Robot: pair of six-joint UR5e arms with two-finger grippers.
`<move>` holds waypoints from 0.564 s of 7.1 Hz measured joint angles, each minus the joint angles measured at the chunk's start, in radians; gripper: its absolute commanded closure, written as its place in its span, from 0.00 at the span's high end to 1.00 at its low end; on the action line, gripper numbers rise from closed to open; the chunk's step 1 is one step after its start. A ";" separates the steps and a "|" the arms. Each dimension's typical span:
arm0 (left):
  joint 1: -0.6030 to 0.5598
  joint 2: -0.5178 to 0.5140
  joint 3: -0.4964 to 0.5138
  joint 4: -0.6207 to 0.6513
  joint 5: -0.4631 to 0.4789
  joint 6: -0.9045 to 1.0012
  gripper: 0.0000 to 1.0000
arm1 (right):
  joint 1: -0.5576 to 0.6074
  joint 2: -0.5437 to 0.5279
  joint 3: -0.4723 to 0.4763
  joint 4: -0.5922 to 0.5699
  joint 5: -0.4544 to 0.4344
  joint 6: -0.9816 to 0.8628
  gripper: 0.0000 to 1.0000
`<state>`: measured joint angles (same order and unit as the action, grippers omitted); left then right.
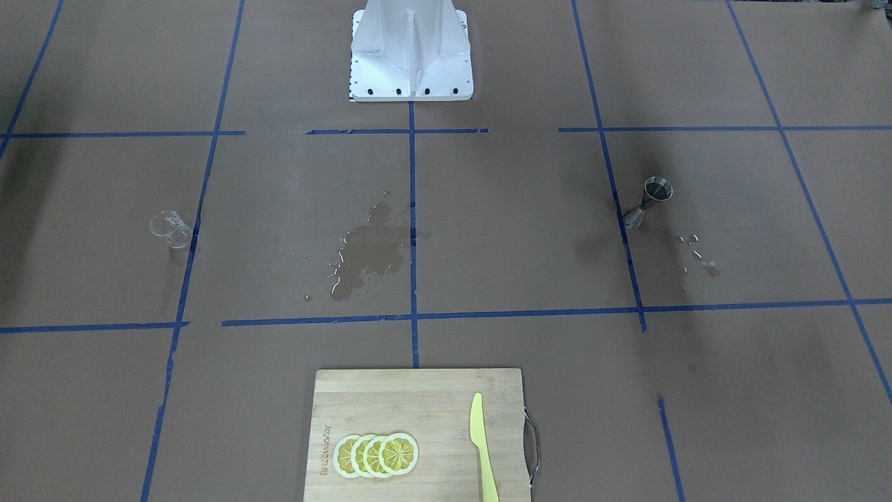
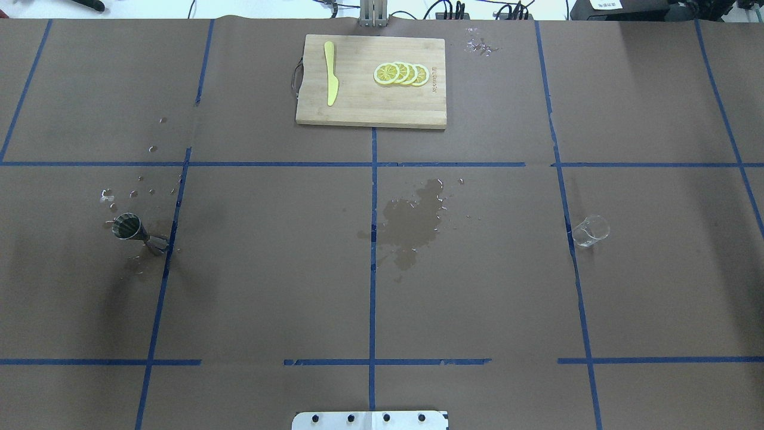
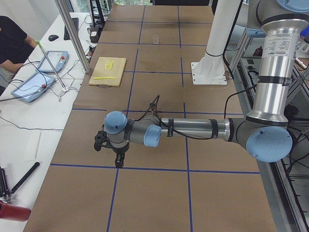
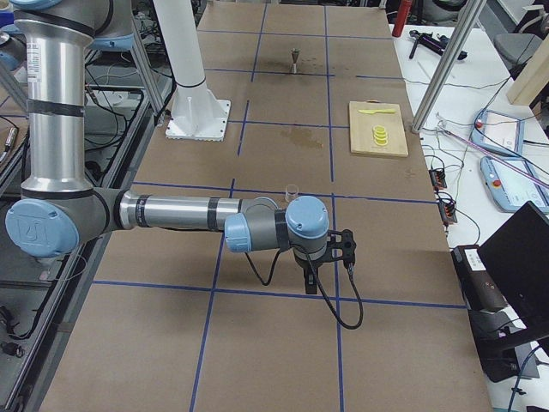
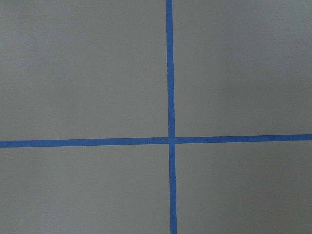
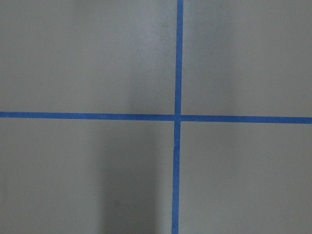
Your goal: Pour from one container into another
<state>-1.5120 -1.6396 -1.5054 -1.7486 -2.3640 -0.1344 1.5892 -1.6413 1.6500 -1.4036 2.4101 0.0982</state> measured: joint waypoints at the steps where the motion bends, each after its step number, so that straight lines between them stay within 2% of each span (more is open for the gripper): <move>1: 0.002 0.002 -0.001 0.000 -0.001 0.001 1.00 | 0.000 0.000 0.000 0.000 0.000 0.000 1.00; 4: 0.002 0.004 0.000 -0.001 0.005 0.008 1.00 | 0.000 0.000 0.001 0.001 0.000 0.000 1.00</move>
<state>-1.5095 -1.6358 -1.5056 -1.7498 -2.3593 -0.1268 1.5892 -1.6413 1.6510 -1.4021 2.4099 0.0979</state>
